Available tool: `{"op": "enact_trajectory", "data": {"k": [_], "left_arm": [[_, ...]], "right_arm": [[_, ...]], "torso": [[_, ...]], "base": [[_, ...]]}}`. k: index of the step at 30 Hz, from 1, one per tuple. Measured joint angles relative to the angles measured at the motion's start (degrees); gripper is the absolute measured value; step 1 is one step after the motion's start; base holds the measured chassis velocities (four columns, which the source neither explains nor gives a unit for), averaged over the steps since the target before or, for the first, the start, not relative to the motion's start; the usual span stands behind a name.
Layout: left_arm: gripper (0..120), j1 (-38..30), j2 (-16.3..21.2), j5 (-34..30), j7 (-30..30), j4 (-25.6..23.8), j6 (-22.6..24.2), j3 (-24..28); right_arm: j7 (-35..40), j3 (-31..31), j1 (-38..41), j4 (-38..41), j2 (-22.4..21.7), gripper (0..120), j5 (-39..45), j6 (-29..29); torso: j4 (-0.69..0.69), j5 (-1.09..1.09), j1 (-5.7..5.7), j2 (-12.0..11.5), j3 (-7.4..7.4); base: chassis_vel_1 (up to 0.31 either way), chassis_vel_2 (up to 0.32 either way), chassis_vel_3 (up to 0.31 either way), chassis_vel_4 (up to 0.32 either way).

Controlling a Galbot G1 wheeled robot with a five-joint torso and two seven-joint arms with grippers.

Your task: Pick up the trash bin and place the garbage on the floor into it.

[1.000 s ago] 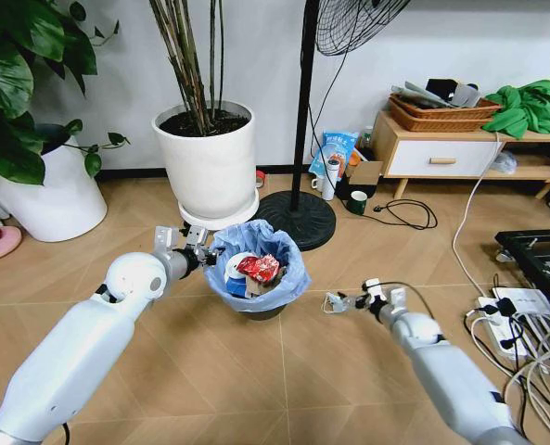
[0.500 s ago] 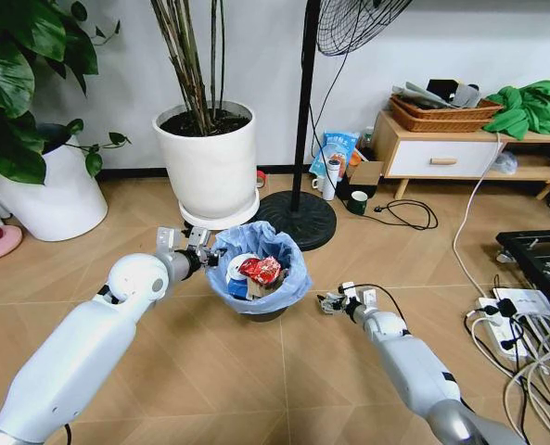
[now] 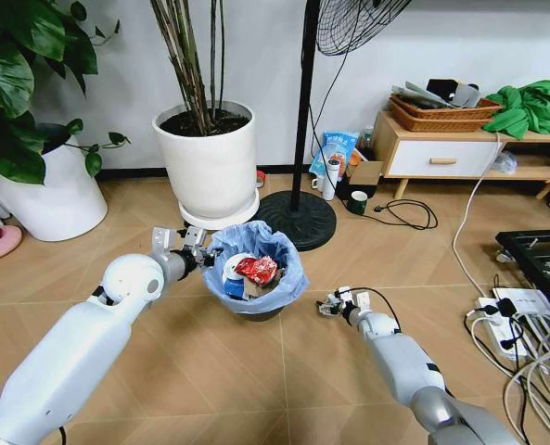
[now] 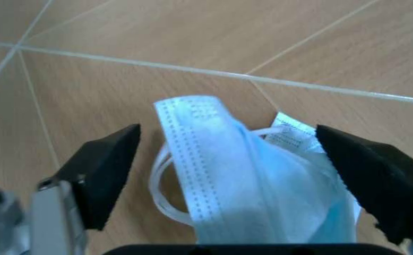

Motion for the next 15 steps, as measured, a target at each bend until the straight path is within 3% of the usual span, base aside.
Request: {"op": "enact_trajectory", "data": {"k": [11,12,15], "left_arm": [[0,0.05,0.48,-0.16,0.07,-0.66,0.0,-0.01],[0,0.07,0.63,-0.21,0.07,-0.76,0.0,-0.02],[0,0.08,0.7,-0.23,0.07,-0.79,0.0,-0.08]], "right_arm": [[0.15,1.28,0.07,-1.08,0.35,53,-0.97,-0.09],[0.17,1.39,0.02,-1.08,0.37,44,-1.13,-0.12],[0.23,1.63,-0.04,-1.3,0.46,38,-1.53,-0.12]], "torso": [[0.0,0.0,0.0,0.0,0.0],[0.0,0.0,0.0,0.0,0.0],[0.0,0.0,0.0,0.0,0.0]], "base": [[0.0,0.0,0.0,0.0],[0.0,0.0,0.0,0.0],[0.0,0.0,0.0,0.0]]}}
